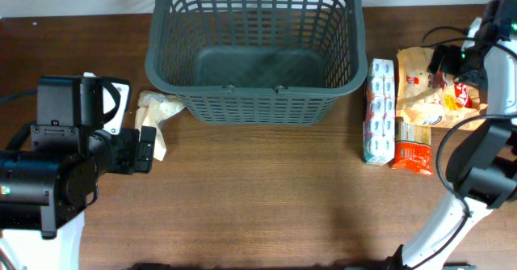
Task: Pack container
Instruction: 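Carry the brown-sugar bag into the basket and release it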
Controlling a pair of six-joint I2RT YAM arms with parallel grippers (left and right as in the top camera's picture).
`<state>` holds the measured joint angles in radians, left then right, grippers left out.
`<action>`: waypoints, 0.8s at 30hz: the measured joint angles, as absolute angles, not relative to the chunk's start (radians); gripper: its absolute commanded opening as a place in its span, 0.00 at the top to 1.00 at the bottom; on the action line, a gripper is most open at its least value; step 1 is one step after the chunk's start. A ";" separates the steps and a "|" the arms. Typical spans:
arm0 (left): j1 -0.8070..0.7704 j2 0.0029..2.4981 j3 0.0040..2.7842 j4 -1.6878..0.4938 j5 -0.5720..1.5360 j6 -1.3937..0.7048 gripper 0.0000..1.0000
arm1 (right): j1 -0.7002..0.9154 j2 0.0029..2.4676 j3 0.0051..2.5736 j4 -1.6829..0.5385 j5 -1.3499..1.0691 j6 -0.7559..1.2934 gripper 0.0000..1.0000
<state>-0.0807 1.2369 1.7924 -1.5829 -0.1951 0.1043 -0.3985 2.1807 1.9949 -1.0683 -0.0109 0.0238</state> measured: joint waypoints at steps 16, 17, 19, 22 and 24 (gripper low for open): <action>-0.081 1.237 1.792 -1.583 -0.195 0.104 0.01 | -0.473 2.361 2.059 -1.079 -0.186 -0.031 0.15; -0.081 1.237 1.792 -1.583 -0.195 0.104 0.01 | -0.474 2.364 2.062 -1.081 -0.190 -0.029 0.27; -0.081 1.237 1.792 -1.583 -0.195 0.104 0.01 | -0.474 2.368 2.064 -1.082 -0.192 -0.028 0.60; -0.081 1.237 1.792 -1.583 -0.195 0.104 0.01 | -0.476 2.368 2.070 -1.081 -0.184 -0.026 0.96; -0.081 1.237 1.792 -1.583 -0.195 0.104 0.01 | -0.480 2.366 2.072 -1.081 -0.182 -0.017 0.96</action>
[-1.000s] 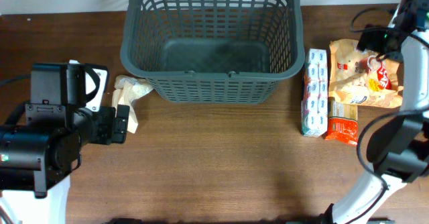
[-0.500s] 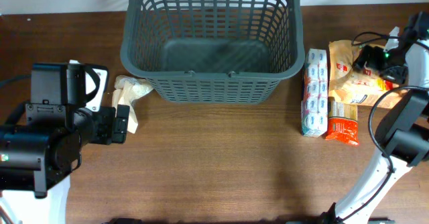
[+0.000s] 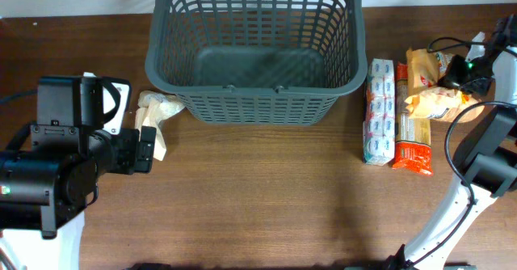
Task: Pack container
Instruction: 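Carry the brown-sugar bag into the basket and release it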
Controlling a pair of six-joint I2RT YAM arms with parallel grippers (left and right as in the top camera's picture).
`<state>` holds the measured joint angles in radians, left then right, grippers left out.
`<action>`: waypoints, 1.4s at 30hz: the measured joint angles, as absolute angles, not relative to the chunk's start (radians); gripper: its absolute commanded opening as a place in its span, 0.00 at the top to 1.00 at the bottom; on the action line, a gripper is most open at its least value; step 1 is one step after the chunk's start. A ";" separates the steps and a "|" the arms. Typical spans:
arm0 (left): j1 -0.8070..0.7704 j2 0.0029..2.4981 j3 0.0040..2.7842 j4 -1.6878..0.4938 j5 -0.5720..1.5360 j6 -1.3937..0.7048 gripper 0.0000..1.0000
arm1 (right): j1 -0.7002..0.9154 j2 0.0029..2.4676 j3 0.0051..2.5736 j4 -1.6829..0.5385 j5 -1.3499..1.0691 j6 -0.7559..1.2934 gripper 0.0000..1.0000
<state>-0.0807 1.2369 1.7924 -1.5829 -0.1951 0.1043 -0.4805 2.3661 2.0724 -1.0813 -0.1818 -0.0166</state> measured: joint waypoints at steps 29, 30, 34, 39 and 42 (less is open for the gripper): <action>-0.081 1.237 1.792 -1.583 -0.195 0.104 0.01 | -0.432 1.938 2.275 -1.153 -0.121 0.082 0.96; -0.081 1.237 1.792 -1.583 -0.195 0.104 0.01 | -0.400 1.881 2.302 -1.151 -0.121 0.060 0.96; -0.081 1.237 1.792 -1.583 -0.195 0.104 0.01 | -0.245 1.723 2.372 -1.126 -0.140 -0.063 0.96; -0.081 1.237 1.792 -1.583 -0.195 0.104 0.01 | -0.024 1.670 2.384 -1.055 -0.231 -0.209 0.96; -0.081 1.237 1.792 -1.583 -0.195 0.104 0.01 | 0.078 1.703 2.384 -1.038 -0.249 -0.251 0.96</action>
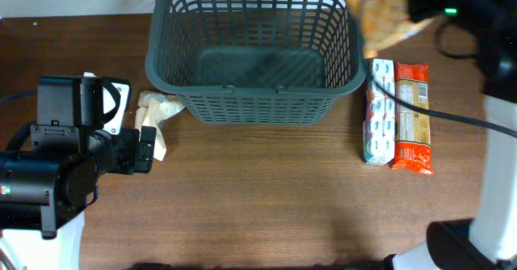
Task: Pack container
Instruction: 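Carry the brown-sugar bag into the basket and release it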
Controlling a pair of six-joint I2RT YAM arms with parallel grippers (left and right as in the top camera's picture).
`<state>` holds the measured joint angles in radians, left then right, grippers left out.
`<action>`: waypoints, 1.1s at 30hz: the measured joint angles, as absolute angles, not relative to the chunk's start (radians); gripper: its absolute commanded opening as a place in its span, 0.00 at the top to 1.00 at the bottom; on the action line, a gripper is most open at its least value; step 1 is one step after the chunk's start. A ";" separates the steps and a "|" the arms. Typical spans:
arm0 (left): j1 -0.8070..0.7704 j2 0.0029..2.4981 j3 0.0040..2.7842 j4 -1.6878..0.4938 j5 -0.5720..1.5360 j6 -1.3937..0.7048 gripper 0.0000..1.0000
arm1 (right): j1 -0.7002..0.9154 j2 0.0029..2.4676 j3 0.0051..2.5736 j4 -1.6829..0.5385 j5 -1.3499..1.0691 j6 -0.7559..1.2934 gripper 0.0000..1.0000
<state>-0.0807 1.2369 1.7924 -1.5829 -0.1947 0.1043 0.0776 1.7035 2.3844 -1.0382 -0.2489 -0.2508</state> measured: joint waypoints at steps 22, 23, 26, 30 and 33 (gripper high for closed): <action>-0.081 1.237 1.792 -1.583 -0.195 0.104 0.01 | 0.296 2.247 2.371 -1.138 -0.244 -0.287 0.57; -0.081 1.237 1.792 -1.583 -0.195 0.104 0.01 | 0.297 2.255 2.371 -1.139 -0.239 -0.278 0.48; -0.081 1.237 1.792 -1.583 -0.195 0.104 0.01 | 0.297 2.258 2.374 -1.150 -0.223 -0.259 0.22; -0.081 1.237 1.792 -1.583 -0.195 0.104 0.01 | 0.297 2.239 2.441 -1.163 -0.180 -0.255 0.14; -0.081 1.237 1.792 -1.583 -0.195 0.104 0.01 | 0.296 2.205 2.551 -1.180 -0.098 -0.249 0.11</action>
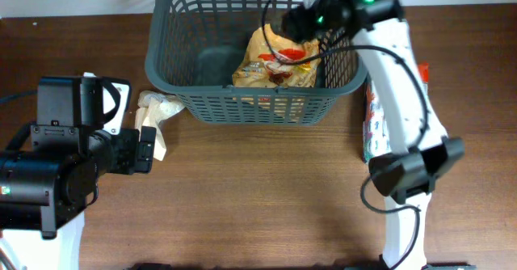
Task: Pack container
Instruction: 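Carry the brown-sugar bag into the basket and release it, then grasp the red-and-tan pasta packet with the right gripper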
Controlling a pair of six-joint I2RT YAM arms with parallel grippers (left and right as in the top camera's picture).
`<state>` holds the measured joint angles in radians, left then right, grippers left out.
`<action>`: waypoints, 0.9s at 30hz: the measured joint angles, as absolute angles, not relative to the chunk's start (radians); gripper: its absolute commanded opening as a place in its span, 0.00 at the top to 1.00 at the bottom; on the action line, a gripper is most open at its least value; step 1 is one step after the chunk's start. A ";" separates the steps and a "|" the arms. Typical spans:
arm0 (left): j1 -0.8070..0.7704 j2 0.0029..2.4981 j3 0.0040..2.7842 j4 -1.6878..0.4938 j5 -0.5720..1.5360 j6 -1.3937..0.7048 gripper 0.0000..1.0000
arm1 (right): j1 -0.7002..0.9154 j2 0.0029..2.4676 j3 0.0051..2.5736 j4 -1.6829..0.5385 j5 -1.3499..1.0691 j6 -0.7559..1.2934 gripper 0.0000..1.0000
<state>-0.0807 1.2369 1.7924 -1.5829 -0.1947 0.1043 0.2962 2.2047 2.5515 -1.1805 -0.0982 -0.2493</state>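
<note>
The grey mesh basket (174, 76) stands at the back centre of the table. An orange-tan snack bag (271, 60) lies inside it, toward the right. My right gripper (305, 19) reaches in from the right over the basket and grips the bag's upper right corner. My left gripper (146, 149) rests at the left of the table, just below a crumpled beige wrapper (157, 108); its fingers are too dark to tell apart.
A white-and-blue pack (371, 137) lies right of the basket, partly hidden under the right arm. A sliver of a red-orange packet (422, 72) shows beside the arm. The left arm's bulky body fills the left edge.
The right arm has moved left, from over the basket's right rim to over its inside. The snack bag has come down with it and now lies in the basket.
The right gripper was at the snack bags at the far right of the table. Then it had one bag lifted, with the red-orange packet left beside the white-blue pack. The bag was then over the basket's right rim and is now inside. The left arm stayed still.
</note>
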 measured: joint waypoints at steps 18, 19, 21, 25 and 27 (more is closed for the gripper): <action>-0.081 1.237 1.792 -1.583 -0.195 0.104 0.01 | -0.258 2.065 2.608 -1.324 -0.036 -0.036 0.14; -0.081 1.237 1.792 -1.583 -0.195 0.104 0.01 | -0.281 2.098 2.555 -1.323 -0.062 -0.022 0.15; -0.081 1.237 1.792 -1.583 -0.195 0.104 0.01 | -0.310 2.147 2.460 -1.322 -0.097 0.002 0.16; -0.081 1.237 1.792 -1.583 -0.195 0.104 0.01 | -0.343 2.231 2.237 -1.281 -0.131 0.023 0.16; -0.081 1.237 1.792 -1.583 -0.195 0.104 0.01 | -0.343 2.250 2.147 -1.236 -0.133 0.026 0.16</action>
